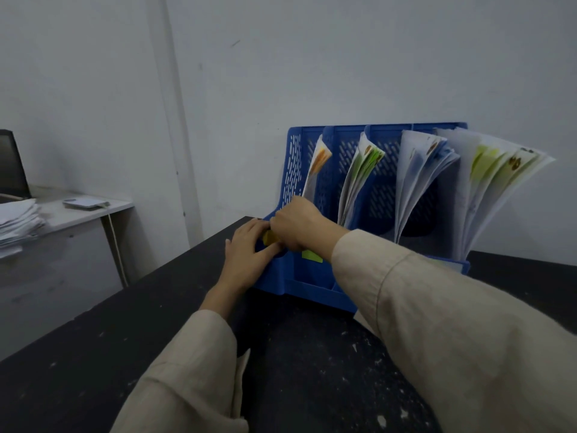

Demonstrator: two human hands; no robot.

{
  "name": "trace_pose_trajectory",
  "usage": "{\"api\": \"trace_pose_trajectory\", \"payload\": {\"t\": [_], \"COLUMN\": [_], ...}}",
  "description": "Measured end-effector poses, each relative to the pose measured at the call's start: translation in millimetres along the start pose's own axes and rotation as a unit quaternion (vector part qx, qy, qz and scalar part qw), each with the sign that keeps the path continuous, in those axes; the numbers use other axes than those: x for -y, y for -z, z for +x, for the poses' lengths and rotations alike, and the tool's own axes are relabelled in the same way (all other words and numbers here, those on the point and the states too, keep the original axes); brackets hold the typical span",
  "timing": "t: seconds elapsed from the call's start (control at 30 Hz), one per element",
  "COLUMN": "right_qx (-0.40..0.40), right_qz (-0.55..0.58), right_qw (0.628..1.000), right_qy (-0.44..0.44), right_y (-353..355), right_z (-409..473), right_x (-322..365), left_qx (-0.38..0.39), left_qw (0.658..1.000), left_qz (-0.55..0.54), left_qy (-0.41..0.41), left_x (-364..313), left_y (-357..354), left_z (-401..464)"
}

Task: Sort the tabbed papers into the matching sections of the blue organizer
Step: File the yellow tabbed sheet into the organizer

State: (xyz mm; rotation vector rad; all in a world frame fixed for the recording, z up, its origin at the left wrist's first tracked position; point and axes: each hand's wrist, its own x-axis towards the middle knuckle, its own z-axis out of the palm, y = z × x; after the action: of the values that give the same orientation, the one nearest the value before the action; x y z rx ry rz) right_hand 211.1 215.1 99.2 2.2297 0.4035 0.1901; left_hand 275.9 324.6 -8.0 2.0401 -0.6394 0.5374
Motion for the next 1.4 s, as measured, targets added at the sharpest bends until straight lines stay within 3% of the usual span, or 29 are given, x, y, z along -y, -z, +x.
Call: {"api": "trace_pose_trajectory", "payload": {"t": [0.13,0.23,0.57,0.83,0.93,1.07,1.23,1.4], "right_qx": [-0.067,-0.074,-0.097,-0.26,-0.332,-0.339,-0.27,-0.221], "right_qz": [-0.084,-0.124,-0.069,0.008,0.05,0.097,0.15,0.214], "right_qw": [0.994,0.987,0.988,0.962,0.936,0.92,0.907,0.866], "right_qy": [-0.019,-0.075,-0.094,-0.083,-0.109,-0.173,-0.286,-0.393], "right_y": [9.6,17.3,-7.7,-18.1,-32.7,-57.4,-82.2,-108.0], "right_z": [-5.2,-8.3,-10.0,-55.2,-94.2,-162.4,-251.5,-330.0], "right_x": [-7.4,-13.3,-15.2,-21.3,-22.9,-26.8,-39.7,-41.3], "left_qx": [-0.007,-0.005,-0.002,-0.036,-0.073,-0.078,0.029,0.162], "left_qw": [1.0,1.0,1.0,0.999,0.991,0.972,0.964,0.942], "left_qz": [0.004,0.014,0.018,0.036,0.093,0.069,0.023,-0.003], "left_qy": [0.011,0.009,-0.001,-0.012,-0.063,-0.211,-0.264,-0.295], "left_x": [-1.0,-3.3,-12.4,-37.1,-73.3,-130.0,-211.2,-257.7], "left_y": [1.0,3.0,6.4,6.2,7.5,-7.7,-54.4,-111.4], "left_z": [-0.8,-2.3,-6.4,-5.3,-5.5,-14.4,-55.8,-105.8]}}
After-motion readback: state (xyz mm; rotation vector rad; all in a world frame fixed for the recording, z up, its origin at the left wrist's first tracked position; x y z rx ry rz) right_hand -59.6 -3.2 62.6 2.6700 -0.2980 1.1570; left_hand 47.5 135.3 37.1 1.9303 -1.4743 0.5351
